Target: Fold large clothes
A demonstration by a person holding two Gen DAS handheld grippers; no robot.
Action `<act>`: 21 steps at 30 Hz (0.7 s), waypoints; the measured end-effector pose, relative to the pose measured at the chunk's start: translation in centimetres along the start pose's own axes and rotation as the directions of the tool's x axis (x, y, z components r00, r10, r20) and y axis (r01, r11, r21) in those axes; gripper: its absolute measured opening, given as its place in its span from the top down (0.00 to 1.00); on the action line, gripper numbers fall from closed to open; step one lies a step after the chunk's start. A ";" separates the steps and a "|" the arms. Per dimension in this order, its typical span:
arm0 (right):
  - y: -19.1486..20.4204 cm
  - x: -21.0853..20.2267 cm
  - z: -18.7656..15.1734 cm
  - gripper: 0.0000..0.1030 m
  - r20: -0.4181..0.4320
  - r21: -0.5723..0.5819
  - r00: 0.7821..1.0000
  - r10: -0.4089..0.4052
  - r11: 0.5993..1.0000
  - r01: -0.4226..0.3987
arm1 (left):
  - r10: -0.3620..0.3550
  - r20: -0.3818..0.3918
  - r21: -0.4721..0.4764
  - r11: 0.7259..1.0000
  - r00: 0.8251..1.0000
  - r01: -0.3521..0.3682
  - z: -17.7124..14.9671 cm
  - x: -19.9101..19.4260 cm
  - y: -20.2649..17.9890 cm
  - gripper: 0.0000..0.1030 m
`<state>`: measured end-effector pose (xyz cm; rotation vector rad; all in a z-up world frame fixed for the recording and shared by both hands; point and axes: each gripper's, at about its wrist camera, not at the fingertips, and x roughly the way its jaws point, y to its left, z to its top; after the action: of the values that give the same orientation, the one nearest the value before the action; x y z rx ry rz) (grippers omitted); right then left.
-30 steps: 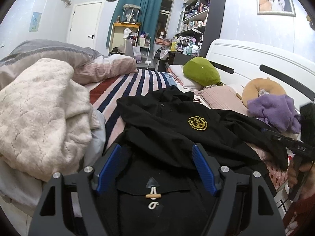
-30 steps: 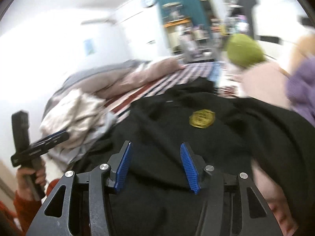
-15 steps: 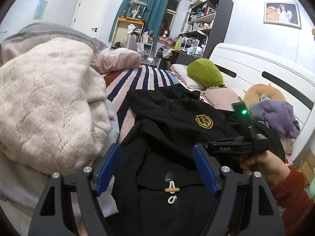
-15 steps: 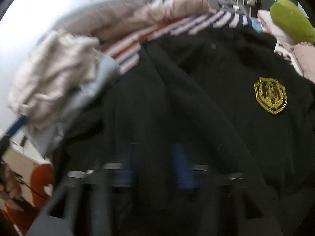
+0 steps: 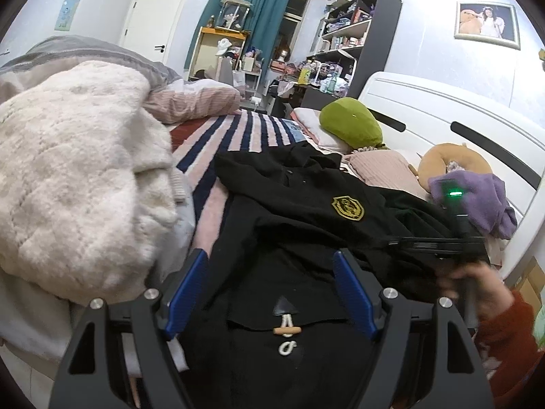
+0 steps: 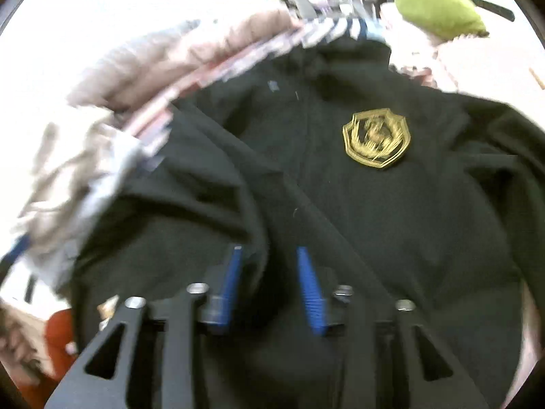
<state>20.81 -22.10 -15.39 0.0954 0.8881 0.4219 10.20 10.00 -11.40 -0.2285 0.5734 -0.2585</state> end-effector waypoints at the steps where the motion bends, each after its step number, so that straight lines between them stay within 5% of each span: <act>1: 0.1 -1.8 -1.0 0.61 0.013 -0.019 1.000 -0.001 1.000 0.001 | -0.005 -0.004 0.004 1.000 1.000 0.005 -0.1 0.1 -0.3 0.29; 6: 0.9 -5.6 -5.4 0.55 0.008 -0.085 0.999 0.036 0.996 -0.035 | -0.035 -0.038 0.011 0.999 0.999 0.036 -0.8 2.1 -2.2 0.29; 9: 1.3 -4.6 -7.7 0.35 -0.018 -0.160 0.998 -0.055 0.986 0.051 | -0.046 -0.063 0.010 0.999 0.997 0.046 -1.1 3.7 -2.6 0.29; 11: 0.9 -3.7 -8.7 0.35 -0.037 -0.173 0.991 -0.127 0.978 0.119 | -0.066 -0.083 0.011 0.998 0.994 0.067 -1.1 4.9 -2.7 0.29; 15: -2.0 -5.6 -9.8 0.35 0.066 -0.055 0.958 -0.279 0.958 0.282 | -0.087 -0.155 0.015 0.996 0.984 0.091 -1.0 8.4 -2.9 0.29; 18: -4.9 -6.6 -10.7 0.36 0.037 0.083 0.974 -0.224 0.972 0.221 | -0.117 -0.206 -0.013 0.993 0.971 0.117 -0.4 11.1 -3.1 0.30; 21: -5.5 -6.3 -12.2 0.47 0.005 0.079 0.992 -0.130 0.989 0.129 | -0.122 -0.256 0.003 0.992 0.959 0.127 0.0 13.8 -3.8 0.30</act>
<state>9.71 -30.74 -19.91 0.1112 0.8952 0.2655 20.66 2.27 -17.28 -0.2143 0.8133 -0.4199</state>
